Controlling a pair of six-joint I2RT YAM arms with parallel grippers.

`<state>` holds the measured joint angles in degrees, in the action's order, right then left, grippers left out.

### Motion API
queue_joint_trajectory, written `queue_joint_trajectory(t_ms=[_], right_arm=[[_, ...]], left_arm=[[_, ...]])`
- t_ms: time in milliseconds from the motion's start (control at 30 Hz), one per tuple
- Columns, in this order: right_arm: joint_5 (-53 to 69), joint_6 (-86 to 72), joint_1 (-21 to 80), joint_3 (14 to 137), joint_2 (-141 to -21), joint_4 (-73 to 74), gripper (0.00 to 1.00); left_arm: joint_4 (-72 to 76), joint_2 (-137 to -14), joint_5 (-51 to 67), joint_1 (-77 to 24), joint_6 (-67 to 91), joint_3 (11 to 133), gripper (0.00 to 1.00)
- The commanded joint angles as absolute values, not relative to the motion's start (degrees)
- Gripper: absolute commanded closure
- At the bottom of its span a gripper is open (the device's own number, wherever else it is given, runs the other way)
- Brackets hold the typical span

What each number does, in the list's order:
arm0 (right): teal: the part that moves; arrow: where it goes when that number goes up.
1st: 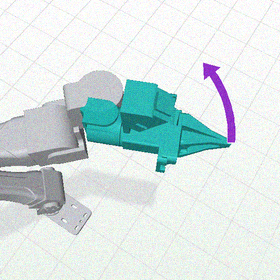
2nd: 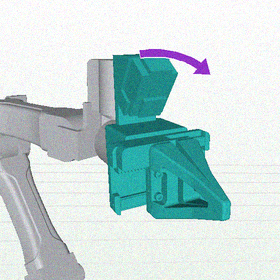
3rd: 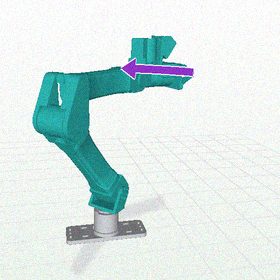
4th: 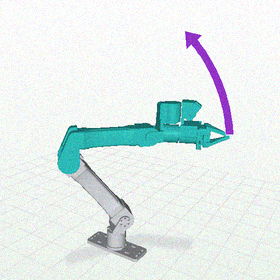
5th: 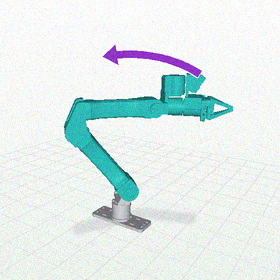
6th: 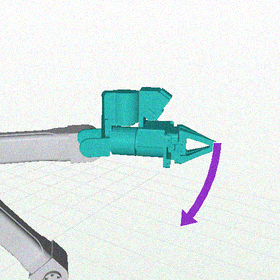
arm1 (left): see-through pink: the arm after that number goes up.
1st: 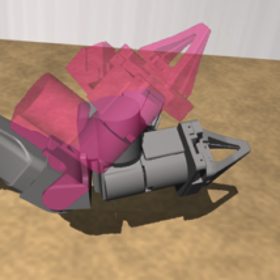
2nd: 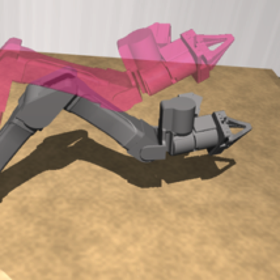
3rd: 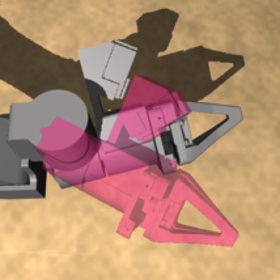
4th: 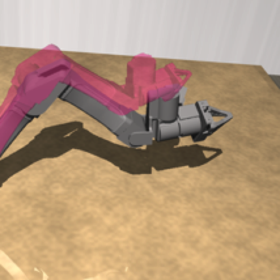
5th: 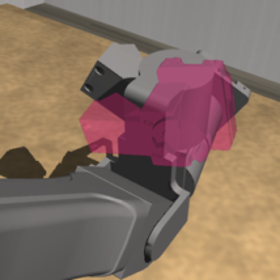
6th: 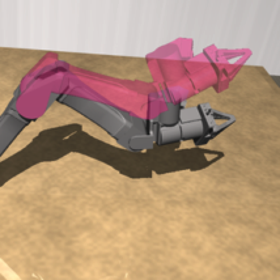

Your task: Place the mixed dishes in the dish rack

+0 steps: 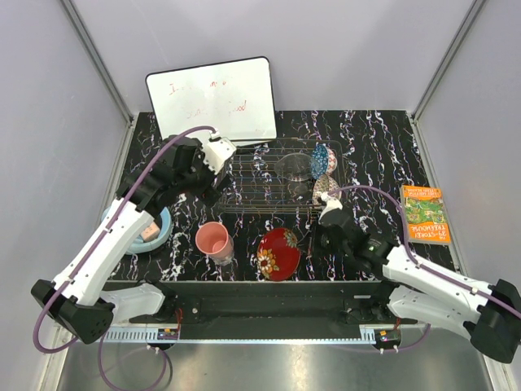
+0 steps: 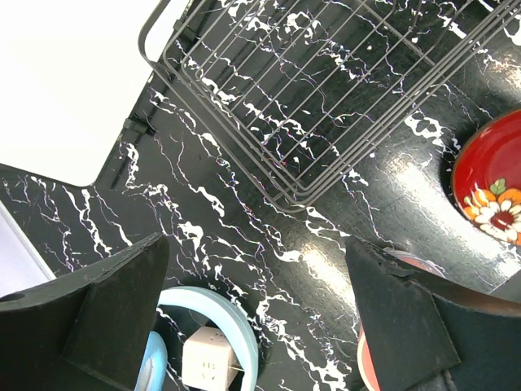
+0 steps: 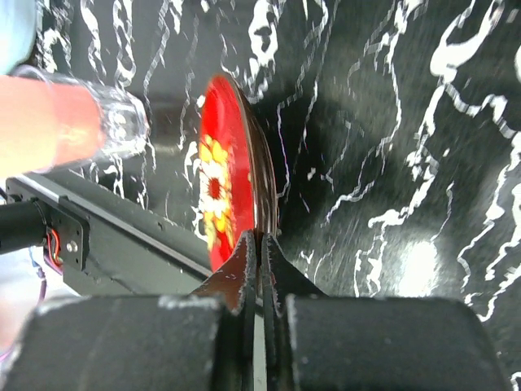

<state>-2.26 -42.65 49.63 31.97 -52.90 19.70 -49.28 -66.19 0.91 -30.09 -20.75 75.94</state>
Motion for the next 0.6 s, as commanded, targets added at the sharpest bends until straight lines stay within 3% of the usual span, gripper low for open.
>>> queue_joint_trajectory(t_ms=[0,567], right_arm=[[-6.8,-38.5,49.9,36.9,-49.8,18.5,1.0],[-9.1,-35.7,49.2,39.9,-53.8,22.0,1.0]], left_arm=[[-46.9,-65.3,2.6,-29.8,-19.0,76.6,0.05],[-44.9,-63.5,4.3,-28.9,-17.4,70.3,0.06]])
